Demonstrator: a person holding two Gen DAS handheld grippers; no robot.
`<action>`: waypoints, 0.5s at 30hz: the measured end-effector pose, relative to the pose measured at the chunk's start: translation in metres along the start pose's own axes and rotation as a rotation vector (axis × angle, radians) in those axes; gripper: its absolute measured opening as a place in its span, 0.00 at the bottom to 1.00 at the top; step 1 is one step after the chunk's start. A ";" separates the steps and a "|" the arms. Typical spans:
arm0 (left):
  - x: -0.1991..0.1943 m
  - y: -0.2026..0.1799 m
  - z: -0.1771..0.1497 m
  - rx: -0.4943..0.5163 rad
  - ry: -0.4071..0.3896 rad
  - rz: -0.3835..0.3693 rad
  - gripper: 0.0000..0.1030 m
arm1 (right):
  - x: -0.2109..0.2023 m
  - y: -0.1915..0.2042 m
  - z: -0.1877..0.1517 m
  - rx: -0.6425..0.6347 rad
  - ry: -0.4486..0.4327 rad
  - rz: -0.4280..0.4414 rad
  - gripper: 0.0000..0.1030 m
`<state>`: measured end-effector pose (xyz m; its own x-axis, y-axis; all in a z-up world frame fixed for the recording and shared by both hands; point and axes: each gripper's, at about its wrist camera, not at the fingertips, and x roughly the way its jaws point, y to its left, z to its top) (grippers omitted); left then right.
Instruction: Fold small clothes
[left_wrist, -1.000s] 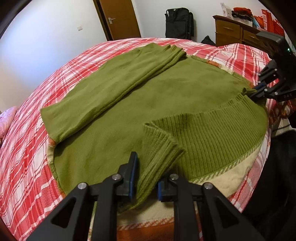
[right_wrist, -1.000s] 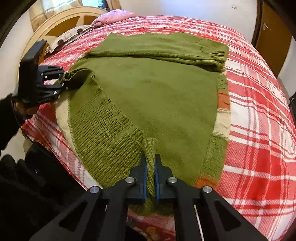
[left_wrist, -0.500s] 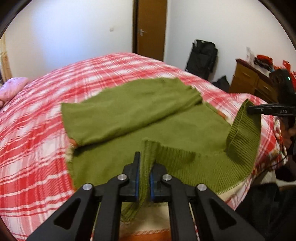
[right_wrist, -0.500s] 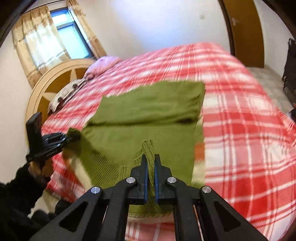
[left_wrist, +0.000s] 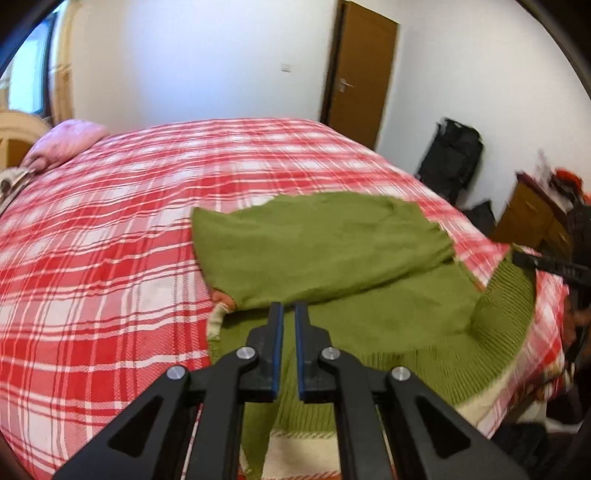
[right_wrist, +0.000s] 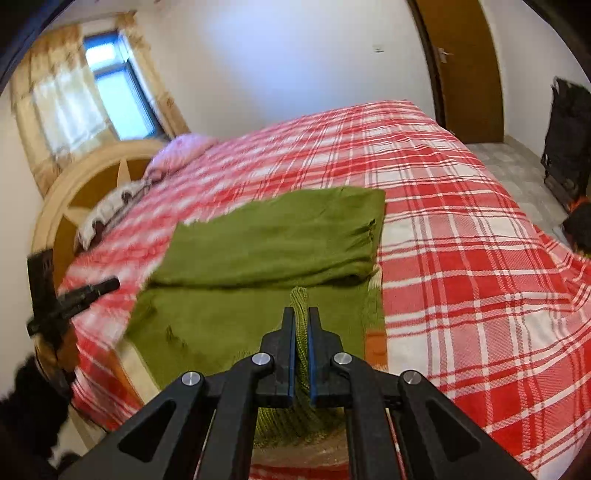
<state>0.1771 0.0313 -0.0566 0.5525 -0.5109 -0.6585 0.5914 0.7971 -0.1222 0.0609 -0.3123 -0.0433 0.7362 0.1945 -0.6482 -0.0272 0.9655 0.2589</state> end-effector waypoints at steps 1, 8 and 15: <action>0.004 -0.001 -0.003 0.021 0.027 -0.023 0.16 | 0.000 0.000 0.000 0.000 0.000 0.000 0.04; 0.043 -0.017 -0.024 0.123 0.167 -0.037 0.56 | 0.002 -0.013 -0.016 0.036 0.018 -0.013 0.04; 0.053 -0.037 -0.037 0.180 0.203 -0.025 0.10 | -0.003 -0.011 -0.016 0.027 0.016 -0.014 0.04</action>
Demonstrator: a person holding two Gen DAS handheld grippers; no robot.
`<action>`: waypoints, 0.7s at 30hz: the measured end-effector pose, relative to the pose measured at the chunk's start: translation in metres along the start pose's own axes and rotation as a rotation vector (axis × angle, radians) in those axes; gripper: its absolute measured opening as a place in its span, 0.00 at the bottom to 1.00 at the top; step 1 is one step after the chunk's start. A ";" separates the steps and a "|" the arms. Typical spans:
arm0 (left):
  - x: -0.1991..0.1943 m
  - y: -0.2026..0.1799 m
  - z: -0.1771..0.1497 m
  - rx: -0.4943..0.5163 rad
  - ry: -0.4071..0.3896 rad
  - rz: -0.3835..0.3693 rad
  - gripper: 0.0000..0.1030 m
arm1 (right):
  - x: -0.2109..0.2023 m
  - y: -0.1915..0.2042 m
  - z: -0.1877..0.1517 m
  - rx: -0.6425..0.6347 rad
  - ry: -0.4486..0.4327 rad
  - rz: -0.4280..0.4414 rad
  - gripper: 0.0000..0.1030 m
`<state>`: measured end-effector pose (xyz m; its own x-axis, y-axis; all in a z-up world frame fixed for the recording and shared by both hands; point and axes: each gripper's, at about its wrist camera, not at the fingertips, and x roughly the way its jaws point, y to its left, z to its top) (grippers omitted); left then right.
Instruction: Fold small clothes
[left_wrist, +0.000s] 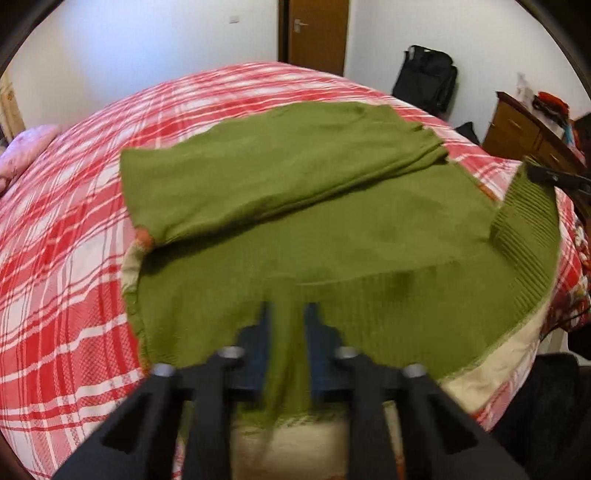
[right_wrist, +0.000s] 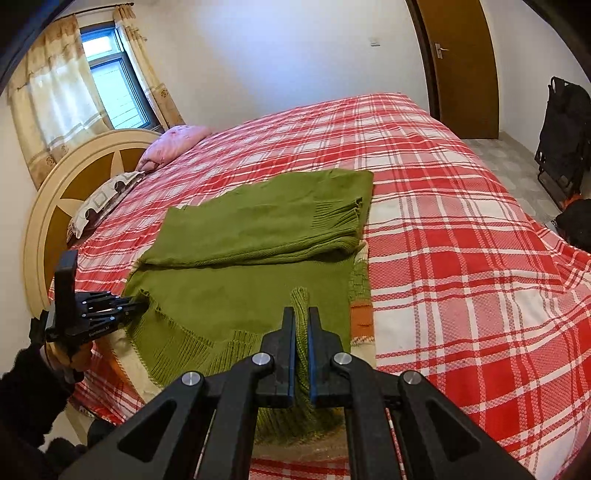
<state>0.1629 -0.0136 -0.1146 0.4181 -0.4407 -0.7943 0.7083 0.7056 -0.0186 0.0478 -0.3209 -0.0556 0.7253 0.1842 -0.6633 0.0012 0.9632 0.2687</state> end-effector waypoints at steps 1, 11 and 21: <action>-0.002 -0.001 0.001 0.003 -0.005 0.003 0.08 | 0.000 0.000 0.000 0.001 0.000 0.001 0.04; -0.047 0.015 0.023 -0.135 -0.136 -0.036 0.07 | -0.016 0.010 0.023 -0.013 -0.051 0.035 0.04; -0.066 0.031 0.047 -0.196 -0.228 0.004 0.07 | -0.018 0.015 0.057 -0.049 -0.097 0.035 0.04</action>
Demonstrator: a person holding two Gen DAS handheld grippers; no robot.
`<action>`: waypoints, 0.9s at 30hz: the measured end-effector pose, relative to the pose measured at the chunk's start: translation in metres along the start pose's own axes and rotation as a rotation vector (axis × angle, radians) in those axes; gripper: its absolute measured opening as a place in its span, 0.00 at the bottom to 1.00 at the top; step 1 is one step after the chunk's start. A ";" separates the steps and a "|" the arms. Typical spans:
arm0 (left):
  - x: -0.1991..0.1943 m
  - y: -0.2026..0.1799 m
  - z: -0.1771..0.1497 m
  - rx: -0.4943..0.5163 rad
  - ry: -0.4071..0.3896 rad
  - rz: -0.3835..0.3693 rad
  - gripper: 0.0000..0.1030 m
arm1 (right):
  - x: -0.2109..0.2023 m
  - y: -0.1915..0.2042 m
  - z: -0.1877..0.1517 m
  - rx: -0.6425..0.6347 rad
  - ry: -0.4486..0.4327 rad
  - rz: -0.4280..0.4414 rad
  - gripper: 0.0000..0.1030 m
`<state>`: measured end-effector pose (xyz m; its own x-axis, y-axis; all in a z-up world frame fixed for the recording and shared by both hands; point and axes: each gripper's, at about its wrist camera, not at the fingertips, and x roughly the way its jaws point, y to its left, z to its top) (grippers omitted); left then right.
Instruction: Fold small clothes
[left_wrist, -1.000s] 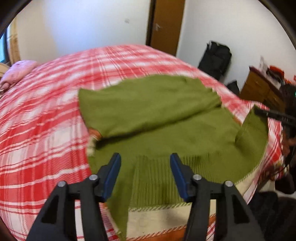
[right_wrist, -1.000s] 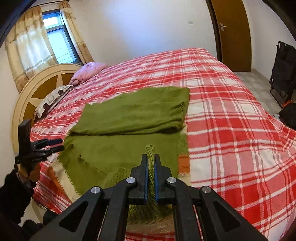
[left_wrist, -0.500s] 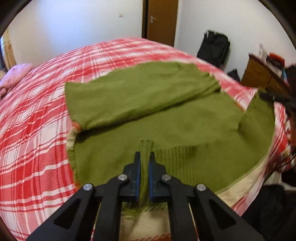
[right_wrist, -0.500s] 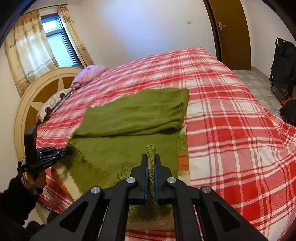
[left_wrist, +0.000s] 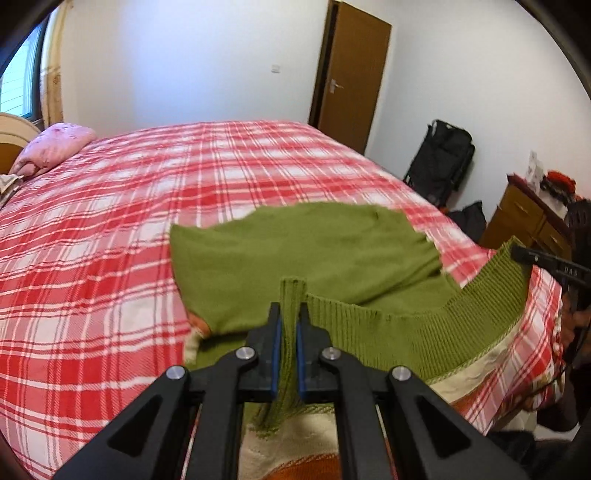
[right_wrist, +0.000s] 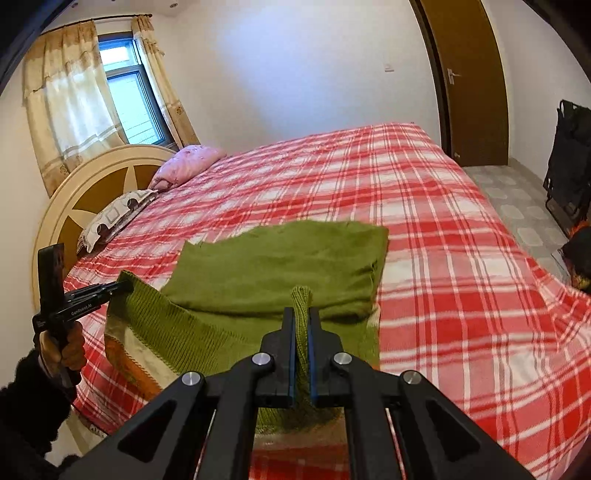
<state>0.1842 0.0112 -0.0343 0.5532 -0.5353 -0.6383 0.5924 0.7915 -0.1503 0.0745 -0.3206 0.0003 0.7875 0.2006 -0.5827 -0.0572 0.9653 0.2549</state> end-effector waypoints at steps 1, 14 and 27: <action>0.000 0.003 0.005 -0.011 -0.008 0.004 0.07 | 0.002 0.001 0.006 -0.008 -0.007 -0.001 0.04; 0.029 0.041 0.059 -0.132 -0.067 0.127 0.07 | 0.057 0.002 0.085 -0.119 -0.052 -0.059 0.04; 0.118 0.076 0.093 -0.212 -0.052 0.256 0.07 | 0.192 -0.040 0.129 -0.127 -0.040 -0.217 0.04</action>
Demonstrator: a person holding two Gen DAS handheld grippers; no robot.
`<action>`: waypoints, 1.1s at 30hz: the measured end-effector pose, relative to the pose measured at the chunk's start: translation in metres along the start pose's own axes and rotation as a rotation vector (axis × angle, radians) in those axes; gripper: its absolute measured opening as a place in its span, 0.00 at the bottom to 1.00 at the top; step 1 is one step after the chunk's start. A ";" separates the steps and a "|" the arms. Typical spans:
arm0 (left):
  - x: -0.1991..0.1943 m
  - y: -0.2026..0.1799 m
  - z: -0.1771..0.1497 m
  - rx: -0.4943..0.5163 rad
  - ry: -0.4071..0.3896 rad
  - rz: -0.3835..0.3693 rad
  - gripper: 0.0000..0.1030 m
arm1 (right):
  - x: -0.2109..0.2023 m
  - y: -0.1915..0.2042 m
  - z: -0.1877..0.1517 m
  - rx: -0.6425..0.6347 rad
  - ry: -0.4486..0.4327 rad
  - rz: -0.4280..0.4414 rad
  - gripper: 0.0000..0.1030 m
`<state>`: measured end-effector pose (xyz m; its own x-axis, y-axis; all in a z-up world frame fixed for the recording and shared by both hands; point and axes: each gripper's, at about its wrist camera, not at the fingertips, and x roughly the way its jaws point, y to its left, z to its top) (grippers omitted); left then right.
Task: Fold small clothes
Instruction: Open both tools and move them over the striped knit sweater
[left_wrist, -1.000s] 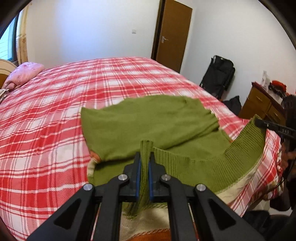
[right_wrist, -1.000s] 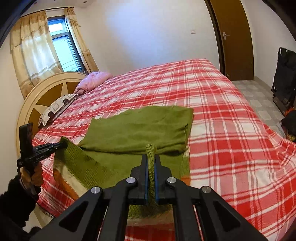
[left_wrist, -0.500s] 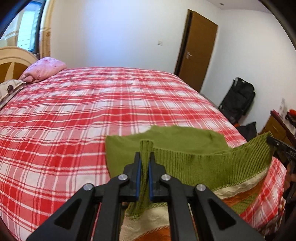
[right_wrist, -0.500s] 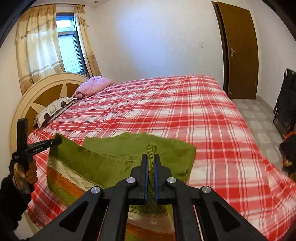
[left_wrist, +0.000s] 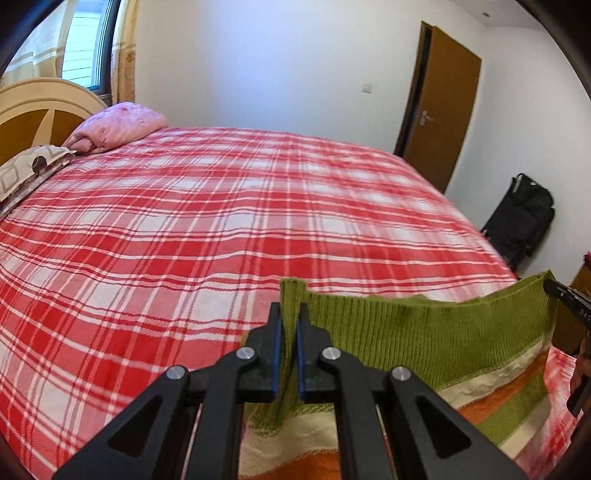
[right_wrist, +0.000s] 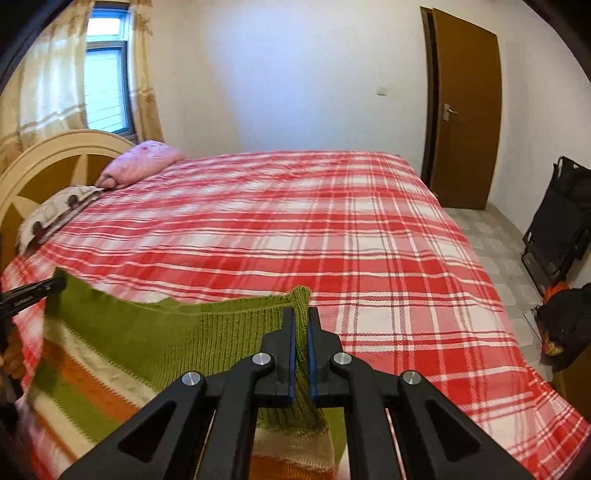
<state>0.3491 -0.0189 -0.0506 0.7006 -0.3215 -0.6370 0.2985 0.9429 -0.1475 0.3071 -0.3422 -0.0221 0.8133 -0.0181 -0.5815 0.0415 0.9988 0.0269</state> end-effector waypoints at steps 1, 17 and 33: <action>0.006 0.000 -0.001 -0.003 0.008 0.006 0.07 | 0.009 0.001 -0.002 -0.003 0.006 -0.012 0.04; 0.073 -0.004 -0.026 0.016 0.150 0.186 0.17 | 0.093 -0.038 -0.040 0.147 0.227 -0.050 0.49; -0.036 -0.001 -0.047 0.138 0.044 0.219 0.60 | -0.043 -0.001 -0.061 0.244 0.104 0.136 0.72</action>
<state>0.2938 -0.0043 -0.0631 0.7305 -0.1044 -0.6749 0.2310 0.9678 0.1002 0.2361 -0.3399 -0.0469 0.7578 0.1321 -0.6390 0.0849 0.9510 0.2973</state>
